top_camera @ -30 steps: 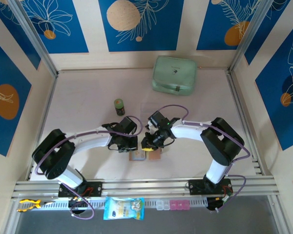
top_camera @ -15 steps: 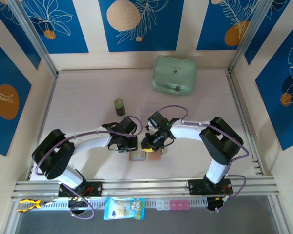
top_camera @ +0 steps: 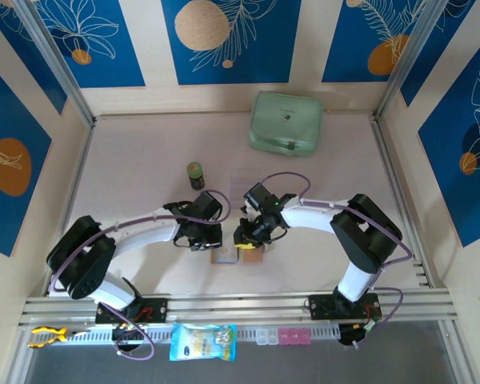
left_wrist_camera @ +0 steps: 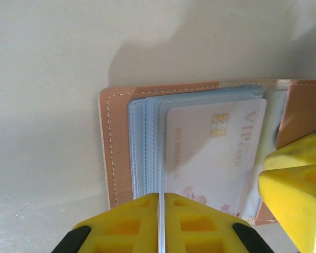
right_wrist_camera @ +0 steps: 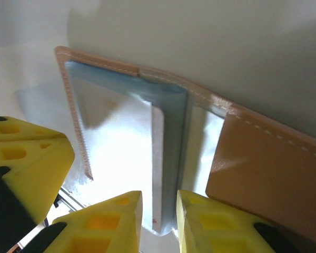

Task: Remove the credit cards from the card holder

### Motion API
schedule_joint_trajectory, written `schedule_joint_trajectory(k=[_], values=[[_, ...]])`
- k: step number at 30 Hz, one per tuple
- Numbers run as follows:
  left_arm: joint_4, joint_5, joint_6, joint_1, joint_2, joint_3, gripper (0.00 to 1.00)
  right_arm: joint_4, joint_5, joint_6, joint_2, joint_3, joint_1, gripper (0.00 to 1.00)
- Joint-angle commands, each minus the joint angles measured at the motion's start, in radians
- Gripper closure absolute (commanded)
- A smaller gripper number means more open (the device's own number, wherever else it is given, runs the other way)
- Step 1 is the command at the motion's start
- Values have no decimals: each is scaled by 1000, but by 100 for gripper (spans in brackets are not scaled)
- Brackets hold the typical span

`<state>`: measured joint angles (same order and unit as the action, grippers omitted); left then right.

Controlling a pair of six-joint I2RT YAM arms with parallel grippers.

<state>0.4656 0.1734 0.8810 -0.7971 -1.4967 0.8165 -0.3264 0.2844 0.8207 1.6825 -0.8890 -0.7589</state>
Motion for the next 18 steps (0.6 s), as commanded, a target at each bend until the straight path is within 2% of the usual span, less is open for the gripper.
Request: schedule_joint_trajectory(k=[1, 7, 18], values=[[39, -20, -13, -6, 18, 27, 90, 26, 1, 5, -61, 35, -6, 74], [-26, 27, 5, -5, -2, -12, 92, 115, 1, 40, -105, 83, -24, 73], [-17, 11, -2, -5, -15, -32, 93, 209, 4, 76, -84, 129, -34, 75]])
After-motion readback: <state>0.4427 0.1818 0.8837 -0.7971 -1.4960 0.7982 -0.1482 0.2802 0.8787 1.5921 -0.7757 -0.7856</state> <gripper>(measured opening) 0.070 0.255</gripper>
